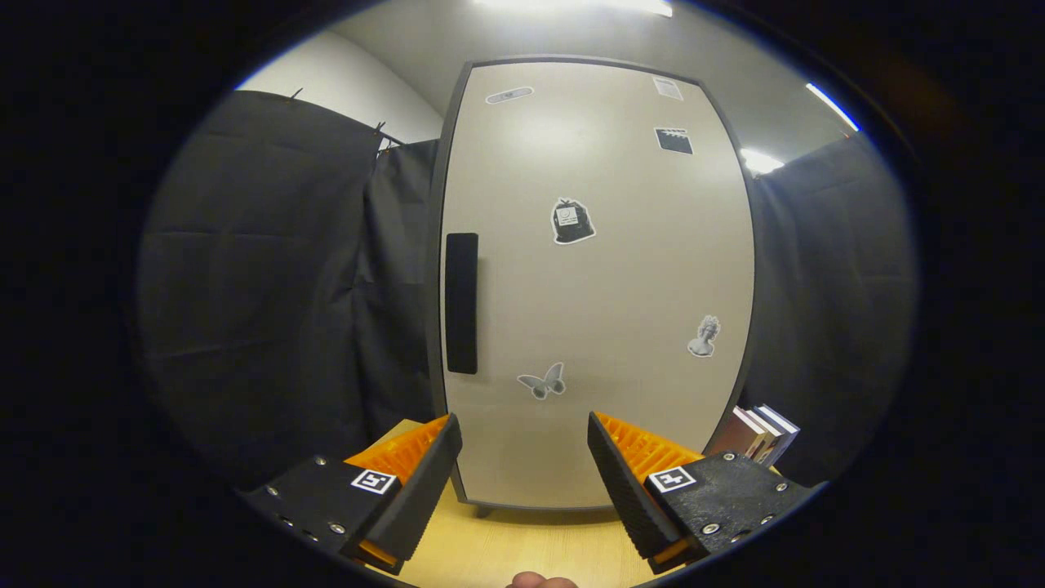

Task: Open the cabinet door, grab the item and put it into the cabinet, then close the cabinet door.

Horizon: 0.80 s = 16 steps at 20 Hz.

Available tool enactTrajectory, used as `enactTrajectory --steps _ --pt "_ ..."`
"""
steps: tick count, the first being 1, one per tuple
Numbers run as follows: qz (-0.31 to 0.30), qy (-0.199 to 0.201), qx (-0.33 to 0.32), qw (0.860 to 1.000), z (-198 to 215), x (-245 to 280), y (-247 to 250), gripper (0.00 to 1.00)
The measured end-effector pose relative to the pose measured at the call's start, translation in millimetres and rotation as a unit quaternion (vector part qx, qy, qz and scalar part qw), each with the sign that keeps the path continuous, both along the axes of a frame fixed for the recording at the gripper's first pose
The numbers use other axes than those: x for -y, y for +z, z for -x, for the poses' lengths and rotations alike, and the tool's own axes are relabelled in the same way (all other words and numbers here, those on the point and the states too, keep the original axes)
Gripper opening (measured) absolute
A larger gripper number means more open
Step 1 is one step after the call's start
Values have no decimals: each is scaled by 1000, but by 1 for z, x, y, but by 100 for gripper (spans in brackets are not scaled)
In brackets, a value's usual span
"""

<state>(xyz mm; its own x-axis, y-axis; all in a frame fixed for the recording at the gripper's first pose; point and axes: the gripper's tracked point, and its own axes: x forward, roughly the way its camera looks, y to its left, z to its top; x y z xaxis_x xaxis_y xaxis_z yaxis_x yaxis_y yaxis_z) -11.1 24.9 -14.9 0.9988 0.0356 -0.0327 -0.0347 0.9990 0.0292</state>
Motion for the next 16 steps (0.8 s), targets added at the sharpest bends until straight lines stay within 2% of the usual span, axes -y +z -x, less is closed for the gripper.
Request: enactTrajectory --steps 7,10,16 --pt "-9 -34 -5 999 -14 22 0 96" --pt "-22 -27 -22 999 -26 13 1 96" --pt "-9 -14 -4 1000 -49 -22 24 96"
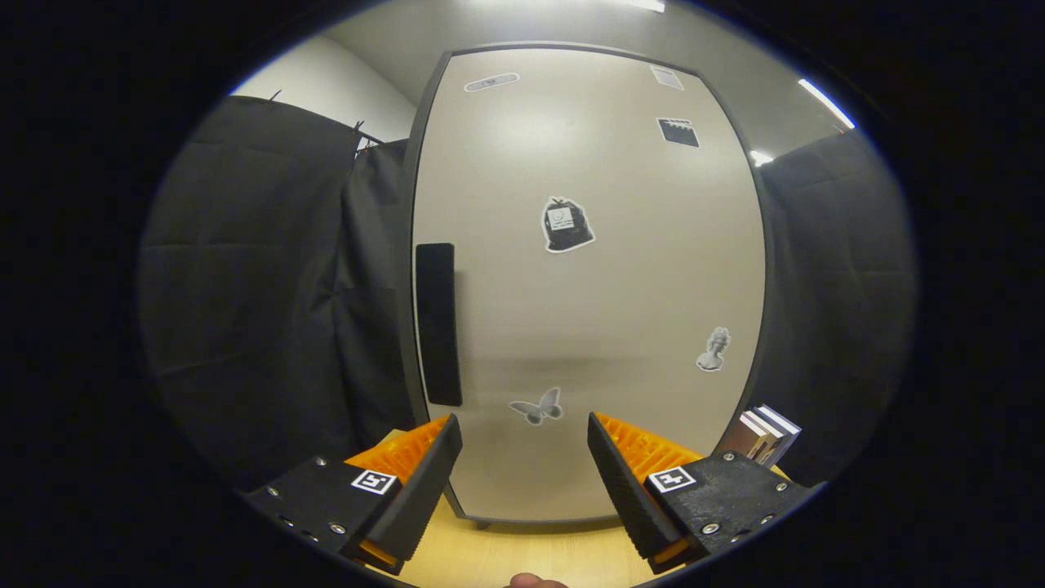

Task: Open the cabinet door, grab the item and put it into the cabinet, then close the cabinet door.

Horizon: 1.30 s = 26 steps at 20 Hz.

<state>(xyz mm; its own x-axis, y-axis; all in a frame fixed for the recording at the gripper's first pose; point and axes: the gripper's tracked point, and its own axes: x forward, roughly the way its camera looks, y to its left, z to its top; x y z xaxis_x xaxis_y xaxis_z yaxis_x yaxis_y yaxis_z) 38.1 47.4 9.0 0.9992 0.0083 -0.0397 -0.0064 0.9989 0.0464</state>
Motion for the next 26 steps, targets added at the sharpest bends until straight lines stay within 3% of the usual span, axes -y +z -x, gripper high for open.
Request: enactTrajectory --steps 6,8,13,19,26 --pt "6 11 8 1000 -43 -38 18 95" --pt "11 10 2 1000 -55 -42 19 83" --pt "-13 28 -15 999 -66 -52 16 34" --pt "8 73 -10 997 -64 -54 14 24" --pt "17 131 -15 991 -39 -56 16 22"
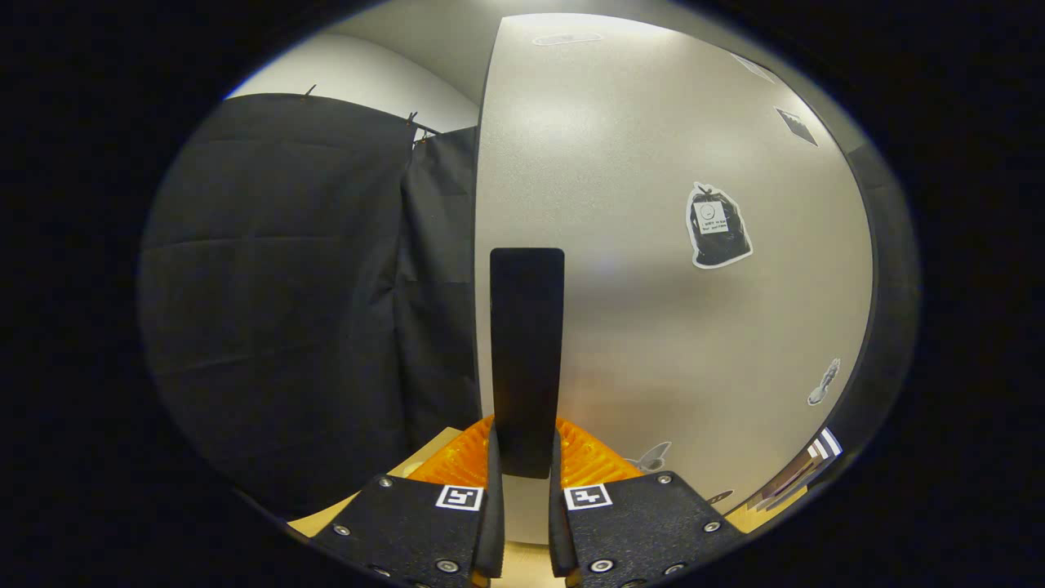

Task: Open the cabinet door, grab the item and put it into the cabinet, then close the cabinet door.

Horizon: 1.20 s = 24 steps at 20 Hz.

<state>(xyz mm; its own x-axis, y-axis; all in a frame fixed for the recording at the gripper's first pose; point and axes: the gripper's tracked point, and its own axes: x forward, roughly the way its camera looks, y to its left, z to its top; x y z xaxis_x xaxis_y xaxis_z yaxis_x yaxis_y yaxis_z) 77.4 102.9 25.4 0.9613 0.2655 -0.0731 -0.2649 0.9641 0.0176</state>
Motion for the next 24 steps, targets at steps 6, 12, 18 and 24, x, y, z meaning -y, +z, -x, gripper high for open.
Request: enactTrajectory --steps 6,12,18,24 --pt "5 55 -8 998 24 2 1 19" --pt "5 102 -19 995 33 6 -1 19" --pt "13 160 -22 987 42 13 -3 19" --pt "9 219 -22 975 52 24 -4 19"
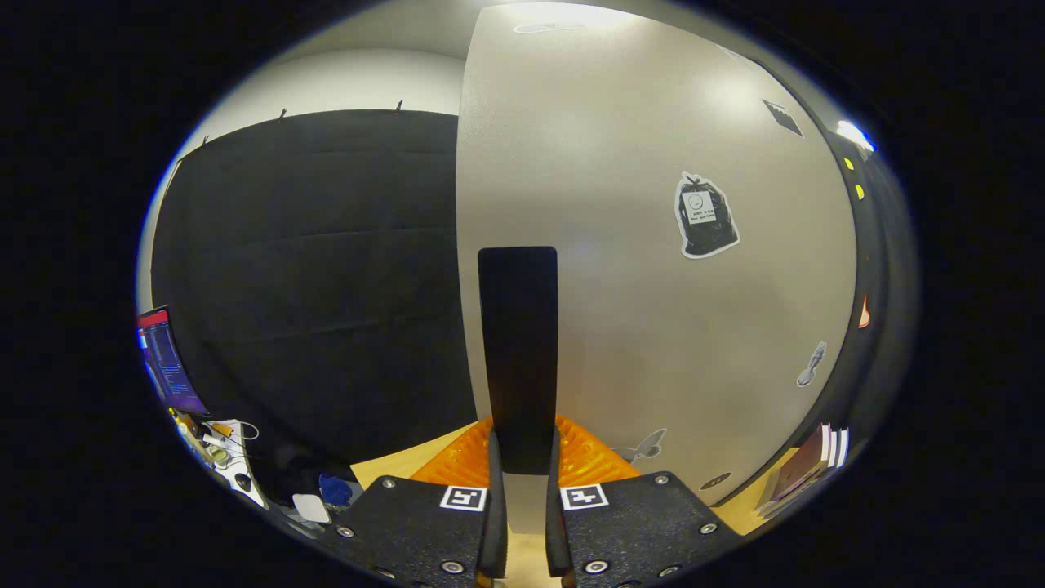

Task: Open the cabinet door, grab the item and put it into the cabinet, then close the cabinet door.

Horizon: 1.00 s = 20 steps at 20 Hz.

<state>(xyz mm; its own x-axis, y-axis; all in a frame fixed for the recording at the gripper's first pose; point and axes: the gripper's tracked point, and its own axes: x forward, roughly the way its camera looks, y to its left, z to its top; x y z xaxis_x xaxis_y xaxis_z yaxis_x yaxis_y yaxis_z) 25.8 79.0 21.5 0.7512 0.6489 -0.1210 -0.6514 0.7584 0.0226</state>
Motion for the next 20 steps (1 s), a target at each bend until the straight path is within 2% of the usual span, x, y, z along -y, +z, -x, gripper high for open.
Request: enactTrajectory --steps 9,16,20 --pt "-25 70 6 997 6 18 -3 19" --pt "-39 78 9 996 11 38 -3 20" --pt "-51 62 11 997 15 53 -2 23"
